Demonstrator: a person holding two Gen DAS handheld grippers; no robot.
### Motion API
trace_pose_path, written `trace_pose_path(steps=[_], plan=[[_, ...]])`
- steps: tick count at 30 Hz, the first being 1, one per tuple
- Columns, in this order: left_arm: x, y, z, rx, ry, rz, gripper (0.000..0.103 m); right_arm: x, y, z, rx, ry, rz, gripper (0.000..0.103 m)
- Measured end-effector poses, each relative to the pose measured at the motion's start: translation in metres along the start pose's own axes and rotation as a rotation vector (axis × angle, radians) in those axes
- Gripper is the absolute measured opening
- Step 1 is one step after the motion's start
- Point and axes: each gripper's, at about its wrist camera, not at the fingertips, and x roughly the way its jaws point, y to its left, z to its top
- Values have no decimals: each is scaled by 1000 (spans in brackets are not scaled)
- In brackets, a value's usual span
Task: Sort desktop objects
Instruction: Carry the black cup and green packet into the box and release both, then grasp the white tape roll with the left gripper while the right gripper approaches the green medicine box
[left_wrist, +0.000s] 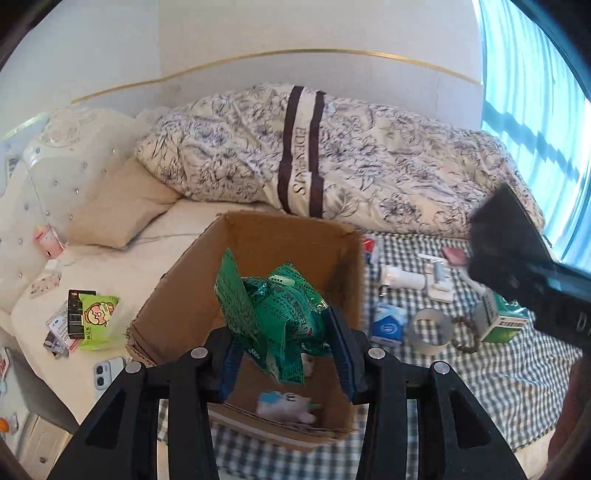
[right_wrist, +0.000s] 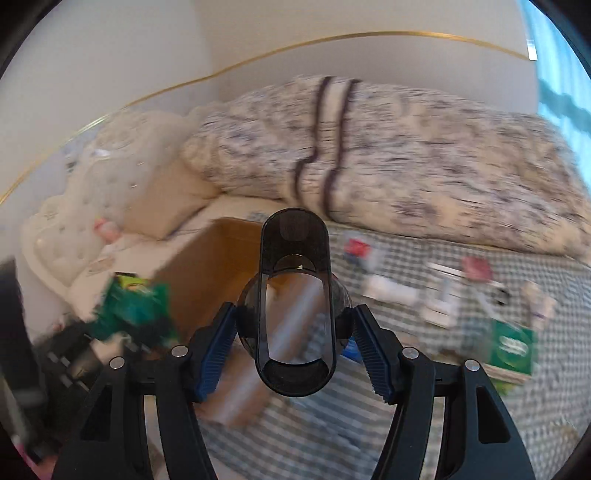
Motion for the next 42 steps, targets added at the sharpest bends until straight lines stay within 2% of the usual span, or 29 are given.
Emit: trace_pose_path(steps=[3, 5, 10, 11, 12, 13, 14, 16, 21, 23, 30, 33, 36, 42], plan=[[20, 13, -6, -23, 34, -9, 44, 39, 25, 12, -13, 55, 60, 64], [30, 18, -11, -39, 53, -8, 44, 60, 35, 14, -14, 92, 61, 64], [55, 33, -17, -75, 89, -23, 46, 105, 34, 13, 43, 154, 89, 64], [58, 34, -17, -72, 90, -29, 57, 111, 30, 13, 63, 155, 87, 71], [60, 34, -17, -67, 91, -25, 70, 114, 28, 14, 75, 150, 65, 84], [62, 34, -16, -60, 87, -11, 102, 116, 26, 15, 81, 135, 17, 87], [63, 34, -16, -55, 72, 5, 103, 117, 25, 15, 81, 124, -20, 88], [61, 34, -16, -46, 41, 7, 103, 119, 22, 17, 70, 125, -29, 88], [68, 38, -11, -74, 67, 9, 103, 109, 13, 19, 81, 104, -17, 88], [67, 38, -10, -85, 73, 8, 103, 101, 8, 22, 76, 92, -41, 88], [29, 10, 9, -85, 10, -18, 103, 35, -26, 22, 80, 34, -131, 88], [11, -13, 13, -69, -21, -43, 103, -4, -51, 11, 85, 3, -200, 88], [0, -46, 0, -37, -26, -77, 103, -37, -83, -12, 115, -6, -274, 90], [4, -107, -43, 10, 49, -145, 103, -74, -152, -75, 218, 36, -337, 90]])
